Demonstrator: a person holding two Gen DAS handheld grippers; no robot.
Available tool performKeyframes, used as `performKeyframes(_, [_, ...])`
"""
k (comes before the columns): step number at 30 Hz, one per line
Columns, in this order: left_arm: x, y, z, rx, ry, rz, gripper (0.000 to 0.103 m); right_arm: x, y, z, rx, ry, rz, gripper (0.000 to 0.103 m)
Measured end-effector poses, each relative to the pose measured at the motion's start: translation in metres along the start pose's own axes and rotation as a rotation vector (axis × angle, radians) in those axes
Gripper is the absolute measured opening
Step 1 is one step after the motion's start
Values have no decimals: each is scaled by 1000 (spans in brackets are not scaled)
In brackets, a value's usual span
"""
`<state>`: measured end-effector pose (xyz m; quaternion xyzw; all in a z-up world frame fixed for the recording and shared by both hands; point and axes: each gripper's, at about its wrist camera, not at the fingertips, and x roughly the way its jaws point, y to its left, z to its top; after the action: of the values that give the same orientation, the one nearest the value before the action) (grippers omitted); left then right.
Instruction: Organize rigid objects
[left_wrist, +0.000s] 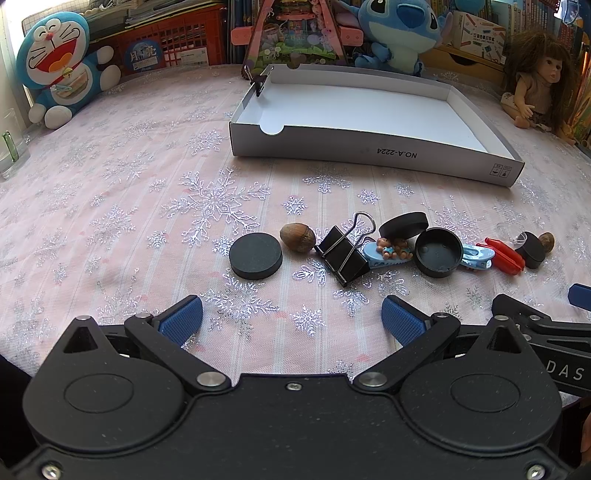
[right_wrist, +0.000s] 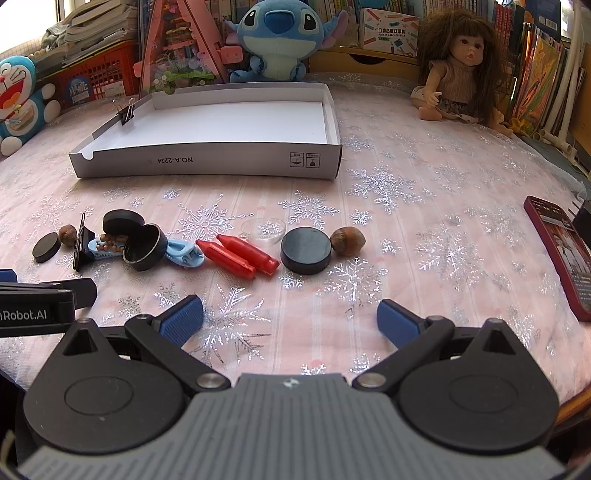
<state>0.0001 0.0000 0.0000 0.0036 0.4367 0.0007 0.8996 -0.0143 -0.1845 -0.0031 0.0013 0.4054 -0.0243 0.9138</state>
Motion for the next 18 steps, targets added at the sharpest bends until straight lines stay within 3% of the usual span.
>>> performKeyframes(18, [0, 0, 0, 0, -1, 1, 103, -1, 1, -1, 0, 0, -1, 103])
